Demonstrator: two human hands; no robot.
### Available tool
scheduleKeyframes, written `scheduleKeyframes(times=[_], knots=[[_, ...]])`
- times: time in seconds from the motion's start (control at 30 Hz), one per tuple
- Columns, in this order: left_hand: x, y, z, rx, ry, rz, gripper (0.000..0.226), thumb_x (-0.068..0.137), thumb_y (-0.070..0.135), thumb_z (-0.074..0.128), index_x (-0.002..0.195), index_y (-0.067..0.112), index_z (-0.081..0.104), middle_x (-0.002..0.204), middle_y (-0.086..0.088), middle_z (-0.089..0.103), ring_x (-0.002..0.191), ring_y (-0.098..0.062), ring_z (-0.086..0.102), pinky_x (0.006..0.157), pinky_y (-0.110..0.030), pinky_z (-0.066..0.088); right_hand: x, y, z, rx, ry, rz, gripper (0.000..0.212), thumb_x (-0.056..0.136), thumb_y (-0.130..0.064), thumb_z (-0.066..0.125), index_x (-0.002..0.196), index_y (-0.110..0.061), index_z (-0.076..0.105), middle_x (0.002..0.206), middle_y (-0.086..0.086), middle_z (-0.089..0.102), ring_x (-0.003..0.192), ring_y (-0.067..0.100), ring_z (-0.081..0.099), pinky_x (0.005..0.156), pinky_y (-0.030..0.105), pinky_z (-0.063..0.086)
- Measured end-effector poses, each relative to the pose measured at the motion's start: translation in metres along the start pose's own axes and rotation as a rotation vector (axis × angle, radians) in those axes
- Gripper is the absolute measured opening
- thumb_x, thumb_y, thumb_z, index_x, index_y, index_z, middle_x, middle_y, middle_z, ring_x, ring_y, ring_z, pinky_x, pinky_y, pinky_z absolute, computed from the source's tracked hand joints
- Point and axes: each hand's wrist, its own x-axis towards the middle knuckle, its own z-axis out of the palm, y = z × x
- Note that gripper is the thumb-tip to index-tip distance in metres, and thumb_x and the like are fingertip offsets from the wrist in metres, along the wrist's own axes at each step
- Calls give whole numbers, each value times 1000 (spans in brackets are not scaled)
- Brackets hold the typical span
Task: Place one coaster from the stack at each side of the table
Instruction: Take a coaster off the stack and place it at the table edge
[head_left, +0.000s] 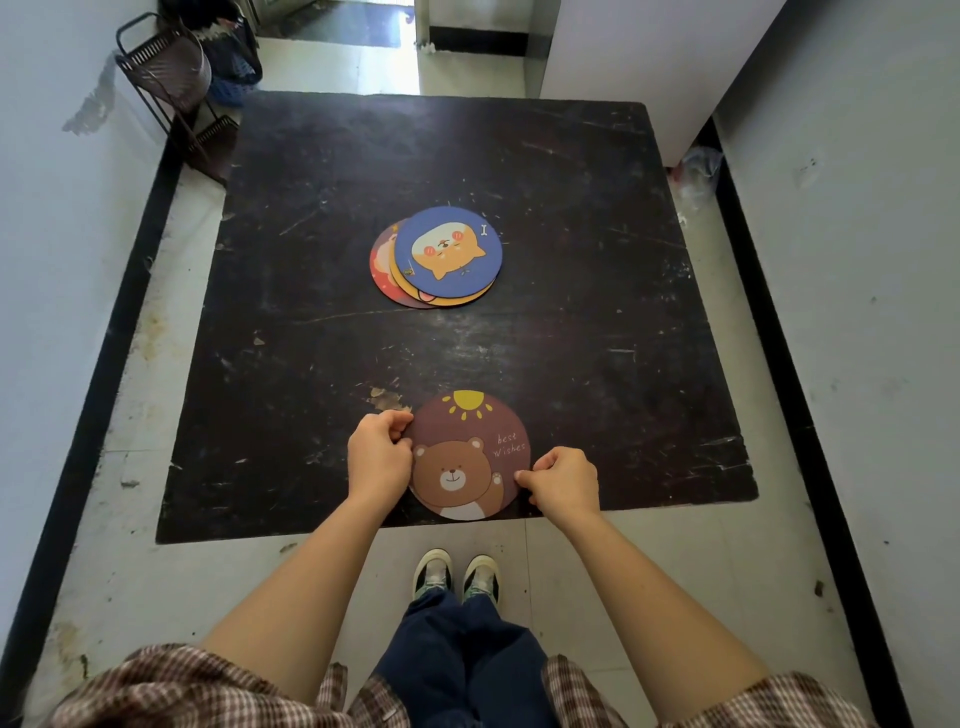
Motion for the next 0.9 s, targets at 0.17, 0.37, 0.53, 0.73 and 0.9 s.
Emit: scheduleKeyframes(times=[0.17,0.37,0.53,0.73,0.9], knots=[[-1,6,1,85,-6,14,32,85,3,59,116,12,62,113,-11,59,100,-23,59,86,-34,49,-7,3,-1,-77,-5,-78,23,76,-27,73,82,-12,57,88,10,67,82,25,61,68,33,47],[-11,26,18,171,-21,91,37,84,16,63,120,21,54,120,-6,51,109,-21,48,79,-29,45,-5,6,-19,-28,-40,-94,27,78,-31,70,96,-14,59,87,4,65,85,22,61,74,35,49],[-23,68,49,173,-139,190,34,85,22,59,119,23,54,123,-3,49,111,-20,46,83,-33,46,8,14,-58,-18,12,-136,16,81,-30,67,88,-20,55,73,-4,60,75,15,59,69,31,47],[-34,122,104,253,-259,311,40,85,27,54,124,18,51,128,-7,46,120,-26,37,90,-39,39,39,38,-116,-119,76,-183,18,83,-35,65,90,-26,50,84,-3,59,73,11,55,66,29,44],[-49,166,162,239,-236,295,43,87,29,51,128,17,48,135,-6,43,126,-24,32,93,-38,38,73,68,-181,-264,111,-256,34,84,-37,61,110,-17,55,110,6,62,93,24,58,75,34,45]])
